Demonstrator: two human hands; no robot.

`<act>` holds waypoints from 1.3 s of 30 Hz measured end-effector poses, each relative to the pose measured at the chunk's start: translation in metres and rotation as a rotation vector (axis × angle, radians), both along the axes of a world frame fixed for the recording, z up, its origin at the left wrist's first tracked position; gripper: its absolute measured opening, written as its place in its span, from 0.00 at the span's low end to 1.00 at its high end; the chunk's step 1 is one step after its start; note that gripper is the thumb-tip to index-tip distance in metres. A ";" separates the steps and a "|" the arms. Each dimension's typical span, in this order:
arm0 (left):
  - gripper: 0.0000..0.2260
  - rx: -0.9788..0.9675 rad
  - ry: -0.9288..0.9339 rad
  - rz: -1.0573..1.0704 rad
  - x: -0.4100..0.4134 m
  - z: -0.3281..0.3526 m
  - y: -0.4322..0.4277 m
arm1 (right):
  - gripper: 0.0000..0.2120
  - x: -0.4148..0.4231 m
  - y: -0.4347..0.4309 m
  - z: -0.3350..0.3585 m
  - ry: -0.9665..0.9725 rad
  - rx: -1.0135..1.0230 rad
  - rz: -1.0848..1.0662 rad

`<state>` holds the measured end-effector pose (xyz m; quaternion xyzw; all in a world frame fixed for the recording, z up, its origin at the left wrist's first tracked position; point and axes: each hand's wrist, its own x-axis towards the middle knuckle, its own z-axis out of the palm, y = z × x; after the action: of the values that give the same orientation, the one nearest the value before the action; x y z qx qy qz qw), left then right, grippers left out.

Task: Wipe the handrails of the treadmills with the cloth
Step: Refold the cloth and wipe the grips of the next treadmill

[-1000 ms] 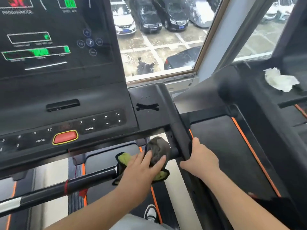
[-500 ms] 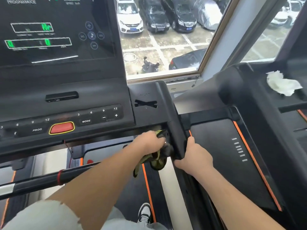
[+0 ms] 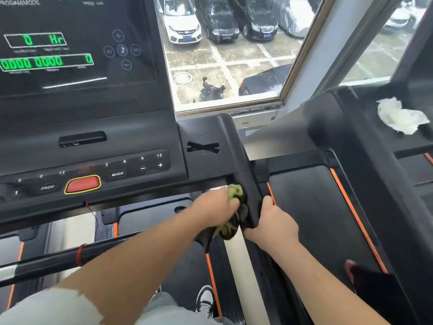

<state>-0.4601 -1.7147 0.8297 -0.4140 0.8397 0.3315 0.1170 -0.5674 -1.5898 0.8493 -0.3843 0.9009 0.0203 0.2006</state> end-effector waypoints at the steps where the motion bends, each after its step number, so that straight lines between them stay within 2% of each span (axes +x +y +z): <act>1: 0.17 0.141 -0.020 0.093 -0.004 0.003 -0.011 | 0.29 0.000 0.001 0.000 0.001 0.007 0.002; 2: 0.18 0.230 -0.045 0.151 -0.007 0.004 -0.018 | 0.29 0.000 0.001 0.001 0.001 0.009 0.001; 4: 0.17 0.225 -0.071 0.195 -0.007 -0.001 -0.017 | 0.29 0.000 0.003 0.002 -0.003 0.001 -0.005; 6: 0.15 -0.003 -0.006 0.193 0.004 -0.009 0.002 | 0.29 0.001 0.003 0.003 0.006 0.001 0.006; 8: 0.13 -0.243 0.172 0.161 0.024 -0.019 0.032 | 0.29 0.001 0.003 0.002 0.017 -0.007 0.012; 11: 0.25 -0.466 0.317 -0.061 0.060 -0.038 0.060 | 0.32 0.001 0.002 -0.001 0.029 -0.007 0.016; 14: 0.27 -0.636 0.329 -0.224 0.069 -0.052 0.058 | 0.34 0.004 0.002 -0.005 0.040 0.000 0.022; 17: 0.24 -0.489 0.162 -0.203 0.046 -0.027 0.039 | 0.33 0.005 0.002 -0.006 0.059 -0.005 0.015; 20: 0.14 -0.034 0.089 0.083 0.030 -0.016 0.003 | 0.33 0.006 0.002 -0.002 0.064 0.030 0.013; 22: 0.13 0.098 0.092 0.204 0.036 -0.014 -0.007 | 0.32 0.006 0.002 -0.002 0.051 0.035 0.013; 25: 0.12 -0.088 0.122 0.145 0.066 -0.005 0.015 | 0.38 0.011 0.010 -0.002 0.077 -0.012 0.024; 27: 0.12 -0.203 0.217 0.137 0.101 -0.004 0.032 | 0.45 0.021 0.016 -0.006 0.211 -0.117 0.155; 28: 0.12 -0.245 0.224 0.151 0.119 -0.003 0.035 | 0.45 0.028 0.016 -0.007 0.241 -0.201 0.240; 31: 0.11 -0.258 0.032 0.272 0.156 -0.006 0.010 | 0.33 0.047 0.010 -0.006 0.133 -0.309 0.464; 33: 0.11 -0.153 -0.121 0.348 0.161 -0.002 -0.011 | 0.26 0.054 0.004 -0.005 0.072 -0.292 0.507; 34: 0.10 -0.121 -0.140 0.372 0.159 0.000 -0.016 | 0.25 0.055 0.001 -0.005 0.063 -0.279 0.508; 37: 0.10 -0.272 -0.044 0.457 0.155 -0.008 0.003 | 0.18 0.052 -0.005 -0.006 0.104 -0.245 0.537; 39: 0.18 -0.432 0.161 0.437 0.166 -0.024 0.048 | 0.15 0.053 -0.007 -0.007 0.132 -0.216 0.561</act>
<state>-0.2944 -1.6664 0.8054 -0.5721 0.7886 0.1944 -0.1145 -0.5145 -1.5965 0.8423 -0.6351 0.7676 0.0037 0.0862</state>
